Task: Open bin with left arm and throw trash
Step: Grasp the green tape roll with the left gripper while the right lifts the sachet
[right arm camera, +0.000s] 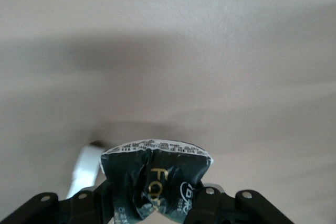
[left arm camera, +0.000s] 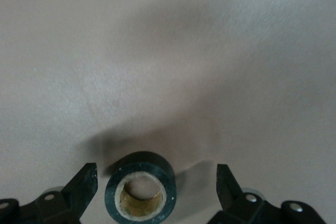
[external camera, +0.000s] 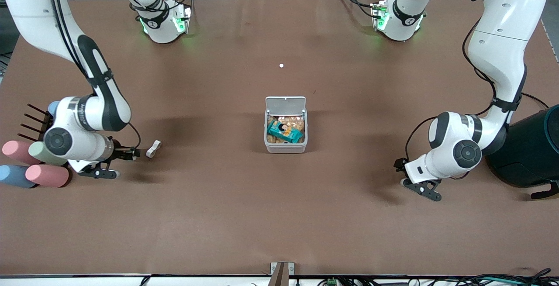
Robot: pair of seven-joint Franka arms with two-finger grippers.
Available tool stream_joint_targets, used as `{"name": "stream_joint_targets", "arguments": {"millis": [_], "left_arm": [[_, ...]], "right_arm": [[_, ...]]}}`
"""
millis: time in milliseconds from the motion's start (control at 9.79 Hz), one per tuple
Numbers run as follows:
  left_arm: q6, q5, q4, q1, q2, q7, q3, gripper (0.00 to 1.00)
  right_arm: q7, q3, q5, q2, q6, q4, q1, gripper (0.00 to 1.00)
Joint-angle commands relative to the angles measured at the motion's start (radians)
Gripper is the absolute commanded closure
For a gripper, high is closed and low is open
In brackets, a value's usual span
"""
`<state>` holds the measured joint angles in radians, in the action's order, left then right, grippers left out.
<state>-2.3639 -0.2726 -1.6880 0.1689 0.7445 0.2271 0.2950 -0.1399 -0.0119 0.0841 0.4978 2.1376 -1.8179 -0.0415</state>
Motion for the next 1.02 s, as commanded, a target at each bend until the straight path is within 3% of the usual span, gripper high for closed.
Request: {"name": "stream_joint_targets", "arguments": {"millis": [0,204,307,409,511,613,920], "left_arm": [[-0.021,-0.020,-0.048,0.032,-0.030,0.003,0.009,0.01],[-0.021,-0.020,-0.048,0.043,-0.031,0.026,0.009,0.09],[-0.020,-0.020,-0.048,0.043,-0.034,0.040,0.009,0.35],[-0.018,-0.019,-0.048,0.043,-0.036,0.038,0.010,0.68],[-0.017,-0.019,-0.047,0.043,-0.039,0.037,0.012,0.89],[-0.012,-0.019,-0.039,0.041,-0.040,0.028,0.019,1.00],[0.145,-0.003,0.057,0.000,-0.070,-0.114,0.085,1.00]], "right_arm": [[-0.163,-0.020,-0.042,-0.122,-0.108,0.015,0.084,1.00],[-0.350,-0.020,-0.084,-0.146,-0.241,0.098,0.210,1.00],[-0.469,-0.020,-0.104,-0.145,-0.257,0.129,0.283,1.00],[-0.574,-0.019,-0.137,-0.142,-0.254,0.150,0.351,1.00],[-0.665,-0.019,-0.159,-0.140,-0.251,0.188,0.420,1.00],[-0.779,-0.019,-0.177,-0.113,-0.245,0.242,0.478,1.00],[-0.936,-0.019,-0.228,0.000,-0.214,0.377,0.615,1.00]]}}
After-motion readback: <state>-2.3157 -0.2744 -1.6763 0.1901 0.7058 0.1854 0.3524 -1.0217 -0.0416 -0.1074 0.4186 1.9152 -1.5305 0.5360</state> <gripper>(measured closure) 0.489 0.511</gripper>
